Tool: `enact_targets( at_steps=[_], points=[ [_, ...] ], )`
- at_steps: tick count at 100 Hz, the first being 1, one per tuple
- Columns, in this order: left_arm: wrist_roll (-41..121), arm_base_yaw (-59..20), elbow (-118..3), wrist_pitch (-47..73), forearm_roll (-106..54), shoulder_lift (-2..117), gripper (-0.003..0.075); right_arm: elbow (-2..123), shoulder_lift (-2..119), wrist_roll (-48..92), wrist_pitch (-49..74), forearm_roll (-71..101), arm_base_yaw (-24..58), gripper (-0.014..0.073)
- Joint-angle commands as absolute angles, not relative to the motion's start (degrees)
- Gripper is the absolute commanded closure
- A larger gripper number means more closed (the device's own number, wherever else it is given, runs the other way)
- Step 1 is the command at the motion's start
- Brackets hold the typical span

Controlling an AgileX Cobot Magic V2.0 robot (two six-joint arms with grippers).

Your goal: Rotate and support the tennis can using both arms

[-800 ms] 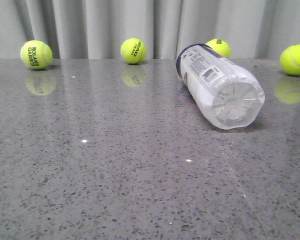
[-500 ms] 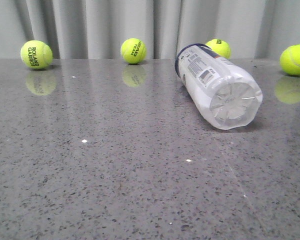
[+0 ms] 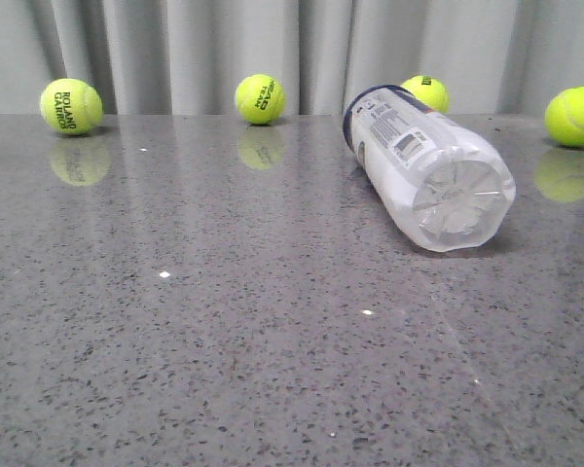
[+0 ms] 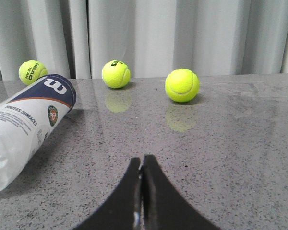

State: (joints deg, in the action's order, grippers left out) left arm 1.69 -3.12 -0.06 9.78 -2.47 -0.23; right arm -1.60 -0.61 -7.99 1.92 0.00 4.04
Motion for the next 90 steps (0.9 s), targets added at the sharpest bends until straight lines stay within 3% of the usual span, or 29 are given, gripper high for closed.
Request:
enact_targets(
  at_steps=[1,21,40,90],
  points=[
    [1.17,-3.11,2.49,5.39,-2.94,-2.13,0.074,-0.57,-2.28,-7.8,-3.26,-0.48,3.6,0.0661],
    [1.17,-3.11,2.49,5.39,-2.94,-2.13,0.074,0.39,-2.21,-7.8,-3.34,-0.43,3.65,0.0661],
    [1.17,-3.11,2.49,5.39,-2.94,-2.13,0.074,7.77,0.06,-7.8,9.39,-0.43,3.65,0.0661],
    [1.17,-3.11,2.49,5.39,-2.94,-2.13,0.074,32.5,22.34,-7.8,32.65,-0.43,3.65,0.0661]
  ],
)
